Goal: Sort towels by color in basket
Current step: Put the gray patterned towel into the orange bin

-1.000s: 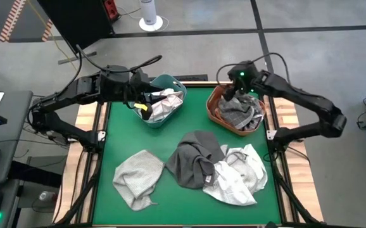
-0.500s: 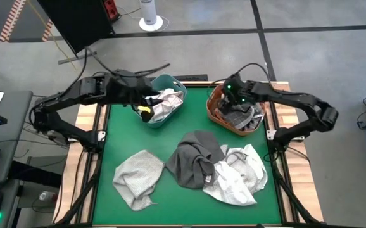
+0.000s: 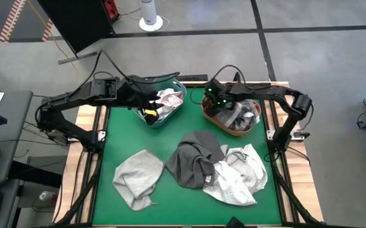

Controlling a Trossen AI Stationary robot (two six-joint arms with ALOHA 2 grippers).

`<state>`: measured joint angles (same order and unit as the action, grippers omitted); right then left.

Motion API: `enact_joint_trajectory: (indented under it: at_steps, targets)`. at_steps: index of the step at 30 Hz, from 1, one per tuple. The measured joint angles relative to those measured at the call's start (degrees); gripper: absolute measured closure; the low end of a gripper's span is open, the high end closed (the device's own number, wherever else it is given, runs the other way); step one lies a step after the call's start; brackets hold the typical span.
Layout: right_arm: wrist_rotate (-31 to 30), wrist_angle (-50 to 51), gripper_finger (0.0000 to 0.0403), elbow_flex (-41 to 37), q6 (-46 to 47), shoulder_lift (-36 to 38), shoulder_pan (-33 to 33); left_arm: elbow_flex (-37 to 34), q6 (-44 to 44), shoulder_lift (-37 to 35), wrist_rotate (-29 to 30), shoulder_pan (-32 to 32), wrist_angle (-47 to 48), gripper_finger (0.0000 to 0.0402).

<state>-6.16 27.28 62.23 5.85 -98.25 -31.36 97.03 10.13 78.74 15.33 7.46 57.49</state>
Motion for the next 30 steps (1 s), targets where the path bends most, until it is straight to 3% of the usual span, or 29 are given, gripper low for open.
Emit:
enact_joint_trajectory:
  at_steps: [9,15,21,30]
  targets:
    - [-0.5,-2.2,0.0108,8.7,-2.0,-0.5,-1.0,0.0,-0.3,0.0,0.0,0.0,0.0,0.0262]
    - [0.1,-1.8,0.0108,9.6,-1.8,-0.4,-2.9,0.0,-0.4,0.0,0.0,0.0,0.1,0.0262]
    - [0.1,-0.1,0.0108,8.8,-1.7,-0.4,-2.4,0.0,-0.3,0.0,0.0,0.0,0.1,0.0262]
    - [0.2,-2.1,0.0108,0.7,1.1,-0.4,-4.5,0.0,1.1,0.0,-0.1,-1.7,0.5,0.0262]
